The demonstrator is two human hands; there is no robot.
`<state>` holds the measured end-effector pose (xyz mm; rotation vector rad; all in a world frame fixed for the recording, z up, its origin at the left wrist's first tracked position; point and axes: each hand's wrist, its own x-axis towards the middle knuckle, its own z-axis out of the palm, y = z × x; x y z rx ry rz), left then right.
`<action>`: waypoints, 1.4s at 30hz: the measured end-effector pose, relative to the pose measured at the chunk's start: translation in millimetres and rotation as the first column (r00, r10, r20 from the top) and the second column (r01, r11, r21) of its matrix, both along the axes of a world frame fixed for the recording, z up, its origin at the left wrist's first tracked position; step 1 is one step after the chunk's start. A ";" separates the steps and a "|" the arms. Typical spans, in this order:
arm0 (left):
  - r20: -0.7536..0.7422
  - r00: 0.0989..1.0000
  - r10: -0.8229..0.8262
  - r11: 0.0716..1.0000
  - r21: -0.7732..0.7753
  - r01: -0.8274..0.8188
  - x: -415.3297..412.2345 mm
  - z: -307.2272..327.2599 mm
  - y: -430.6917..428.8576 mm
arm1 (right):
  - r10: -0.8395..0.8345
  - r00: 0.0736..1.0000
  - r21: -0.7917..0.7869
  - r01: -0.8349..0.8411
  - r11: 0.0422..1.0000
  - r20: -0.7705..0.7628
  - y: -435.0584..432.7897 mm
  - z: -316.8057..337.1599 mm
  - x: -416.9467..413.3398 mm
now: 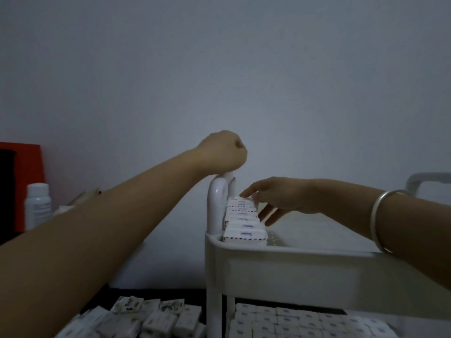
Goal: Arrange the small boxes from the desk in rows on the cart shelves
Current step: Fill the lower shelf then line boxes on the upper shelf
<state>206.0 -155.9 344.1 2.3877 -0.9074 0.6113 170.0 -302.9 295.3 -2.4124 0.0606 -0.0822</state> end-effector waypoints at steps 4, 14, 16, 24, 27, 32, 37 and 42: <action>-0.029 0.999 -0.031 0.933 -0.360 0.019 13.6 -28.8 32.0 | -0.034 0.999 -0.051 0.033 0.998 -0.007 9.4 -0.7 -2.8; -0.212 0.973 0.090 0.899 -0.403 -0.171 48.8 -169.3 109.8 | -0.038 0.896 -0.487 0.275 0.829 0.442 38.3 15.9 -47.1; -0.301 0.949 0.092 0.913 -0.356 -0.201 53.6 -200.1 124.6 | 0.005 0.779 -0.438 0.347 0.829 0.627 51.8 15.4 -67.1; -0.311 0.920 0.240 0.961 -0.059 -0.271 74.2 -305.4 166.3 | 0.258 0.613 -0.293 -0.046 0.955 0.747 161.1 -75.9 -127.3; -0.211 0.922 0.324 0.945 0.018 -0.327 85.5 -325.3 171.1 | 0.230 0.789 -0.236 -0.111 0.965 0.569 197.6 -128.6 -89.7; 0.034 0.922 0.386 0.885 0.269 -0.380 105.5 -319.7 175.0 | -0.235 0.939 0.042 0.232 0.972 0.252 214.1 -214.9 34.8; -0.020 0.936 0.350 0.874 0.367 -0.319 153.8 -317.8 163.2 | -0.499 0.865 -0.190 0.499 0.846 0.053 195.5 -275.9 124.1; -0.151 0.882 0.446 0.699 0.674 -0.238 186.9 -332.2 143.0 | -0.305 0.952 -0.443 0.275 0.853 0.003 180.6 -310.8 162.0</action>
